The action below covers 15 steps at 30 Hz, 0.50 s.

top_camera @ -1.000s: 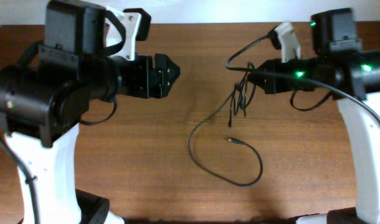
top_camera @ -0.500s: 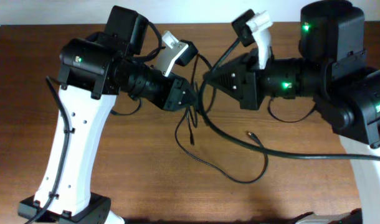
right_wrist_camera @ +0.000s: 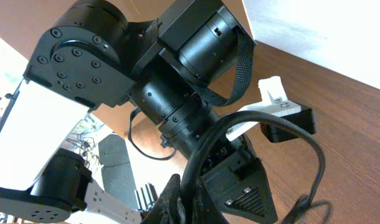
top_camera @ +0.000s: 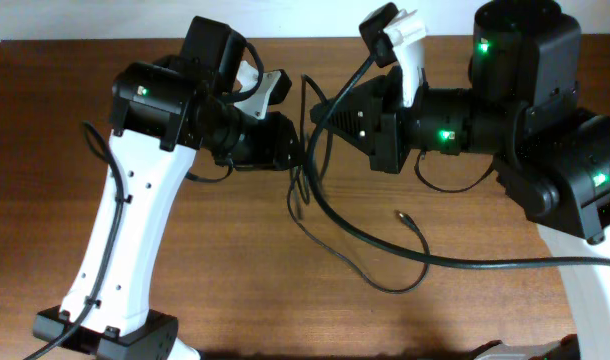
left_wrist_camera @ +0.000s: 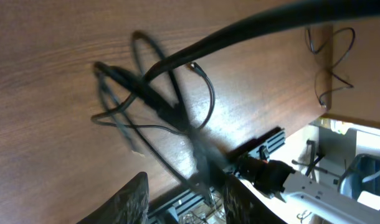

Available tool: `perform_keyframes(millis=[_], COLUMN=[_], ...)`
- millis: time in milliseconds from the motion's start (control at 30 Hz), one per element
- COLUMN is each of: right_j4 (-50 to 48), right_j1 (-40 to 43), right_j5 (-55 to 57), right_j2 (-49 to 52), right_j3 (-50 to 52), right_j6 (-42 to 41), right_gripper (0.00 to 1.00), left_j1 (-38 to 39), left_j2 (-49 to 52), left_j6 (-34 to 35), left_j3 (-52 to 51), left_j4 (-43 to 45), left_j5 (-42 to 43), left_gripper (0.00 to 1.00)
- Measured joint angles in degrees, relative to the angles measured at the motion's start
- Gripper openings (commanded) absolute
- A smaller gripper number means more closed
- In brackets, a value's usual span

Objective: Untangle cables

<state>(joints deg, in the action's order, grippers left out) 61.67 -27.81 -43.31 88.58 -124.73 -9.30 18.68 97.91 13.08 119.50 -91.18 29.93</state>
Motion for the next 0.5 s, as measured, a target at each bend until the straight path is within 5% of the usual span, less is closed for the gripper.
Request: perform_keyframes(millis=[233, 500], right_j4=[-1.0, -14.0], right_j1=[-0.1, -0.2], right_j5=[1.7, -6.2], right_j2=[0.0, 0.1], right_j3=[0.0, -0.2], right_j6=[-0.9, -10.7], right_gripper=[0.04, 0.04], left_j1=[0.0, 0.0], left_j2=[0.0, 0.0], left_j6=[2.5, 2.8], left_j3=[-0.4, -0.5], left_j4=[2.7, 2.3], left_j5=[-0.4, -9.7], left_gripper=[0.58, 0.62])
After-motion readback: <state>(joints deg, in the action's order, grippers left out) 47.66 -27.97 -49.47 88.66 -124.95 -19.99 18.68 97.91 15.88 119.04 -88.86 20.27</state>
